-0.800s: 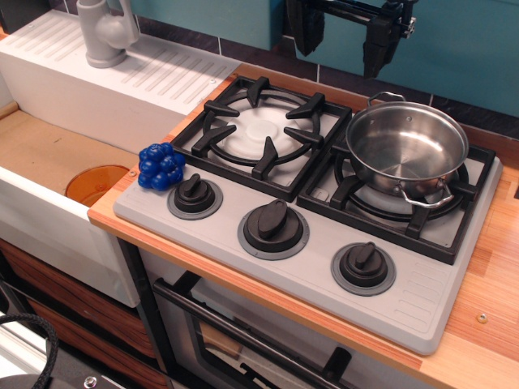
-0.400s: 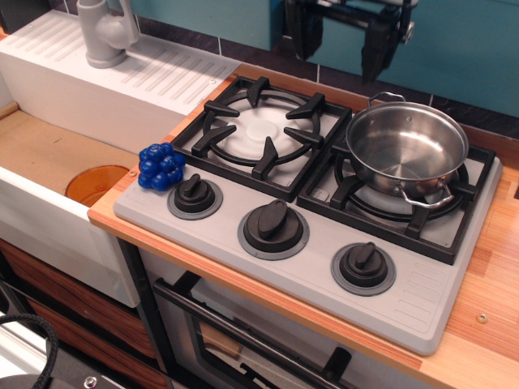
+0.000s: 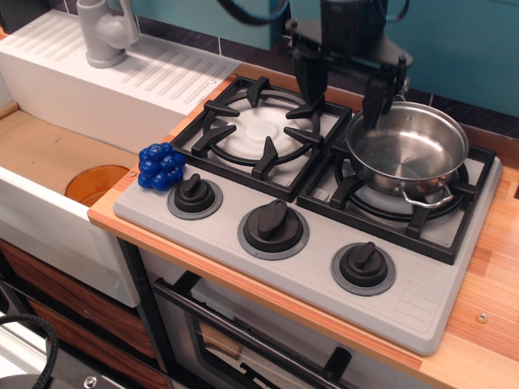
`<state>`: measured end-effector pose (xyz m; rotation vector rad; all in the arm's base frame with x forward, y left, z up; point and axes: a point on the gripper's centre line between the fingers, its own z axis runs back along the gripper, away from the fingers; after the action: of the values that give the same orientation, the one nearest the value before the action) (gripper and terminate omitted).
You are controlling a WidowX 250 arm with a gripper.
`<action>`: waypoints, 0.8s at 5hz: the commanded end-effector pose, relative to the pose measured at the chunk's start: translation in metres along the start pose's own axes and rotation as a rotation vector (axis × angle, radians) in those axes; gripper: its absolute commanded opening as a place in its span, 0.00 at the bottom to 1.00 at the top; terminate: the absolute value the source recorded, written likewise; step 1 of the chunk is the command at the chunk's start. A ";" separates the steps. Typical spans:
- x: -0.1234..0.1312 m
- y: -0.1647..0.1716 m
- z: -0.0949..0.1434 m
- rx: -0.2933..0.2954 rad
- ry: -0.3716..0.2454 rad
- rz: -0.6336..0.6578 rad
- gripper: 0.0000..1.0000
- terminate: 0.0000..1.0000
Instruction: Put pan on stove and put blueberry in pan
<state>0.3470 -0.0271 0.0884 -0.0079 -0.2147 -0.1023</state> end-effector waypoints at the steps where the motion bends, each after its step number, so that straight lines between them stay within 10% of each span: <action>1: 0.007 0.003 -0.016 -0.022 -0.093 -0.006 1.00 0.00; 3: 0.014 0.008 -0.032 -0.035 -0.125 -0.024 1.00 0.00; 4: 0.019 0.007 -0.031 -0.043 -0.119 -0.019 0.00 0.00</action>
<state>0.3626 -0.0224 0.0460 -0.0572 -0.2756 -0.1251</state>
